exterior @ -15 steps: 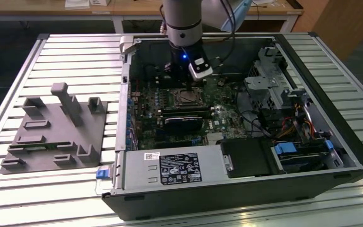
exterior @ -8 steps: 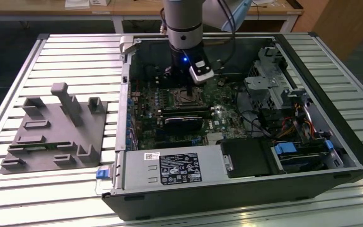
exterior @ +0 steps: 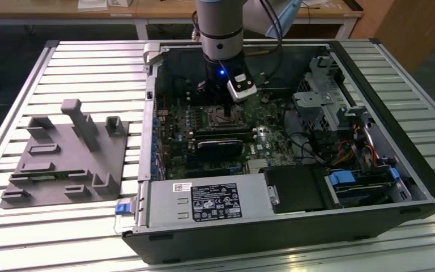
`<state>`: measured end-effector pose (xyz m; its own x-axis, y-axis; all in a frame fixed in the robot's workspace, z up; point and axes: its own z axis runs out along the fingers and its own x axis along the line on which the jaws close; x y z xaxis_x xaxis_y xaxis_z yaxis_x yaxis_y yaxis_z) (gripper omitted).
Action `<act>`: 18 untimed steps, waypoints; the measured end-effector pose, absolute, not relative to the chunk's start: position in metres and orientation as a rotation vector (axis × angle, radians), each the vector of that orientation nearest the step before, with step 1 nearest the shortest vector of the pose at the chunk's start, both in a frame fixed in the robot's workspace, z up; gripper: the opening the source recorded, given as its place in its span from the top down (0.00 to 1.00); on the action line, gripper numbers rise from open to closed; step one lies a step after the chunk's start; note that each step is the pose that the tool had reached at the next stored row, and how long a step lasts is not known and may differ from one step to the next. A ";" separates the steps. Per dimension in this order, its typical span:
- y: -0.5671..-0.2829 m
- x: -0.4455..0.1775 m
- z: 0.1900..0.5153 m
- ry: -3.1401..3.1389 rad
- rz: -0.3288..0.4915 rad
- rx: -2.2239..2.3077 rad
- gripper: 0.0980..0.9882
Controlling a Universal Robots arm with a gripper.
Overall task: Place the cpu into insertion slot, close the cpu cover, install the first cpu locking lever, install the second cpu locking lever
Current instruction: 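Install the second cpu locking lever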
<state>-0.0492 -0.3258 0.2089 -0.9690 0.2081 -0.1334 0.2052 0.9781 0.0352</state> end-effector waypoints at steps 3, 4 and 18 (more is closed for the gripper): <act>-0.326 -0.049 0.209 2.988 0.032 0.314 0.99; -0.326 -0.049 0.209 2.988 0.032 0.314 0.99; -0.326 -0.049 0.227 2.988 0.030 0.314 0.99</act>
<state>-0.0493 -0.3258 0.2274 -0.9690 0.2080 -0.1336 0.2053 0.9781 0.0343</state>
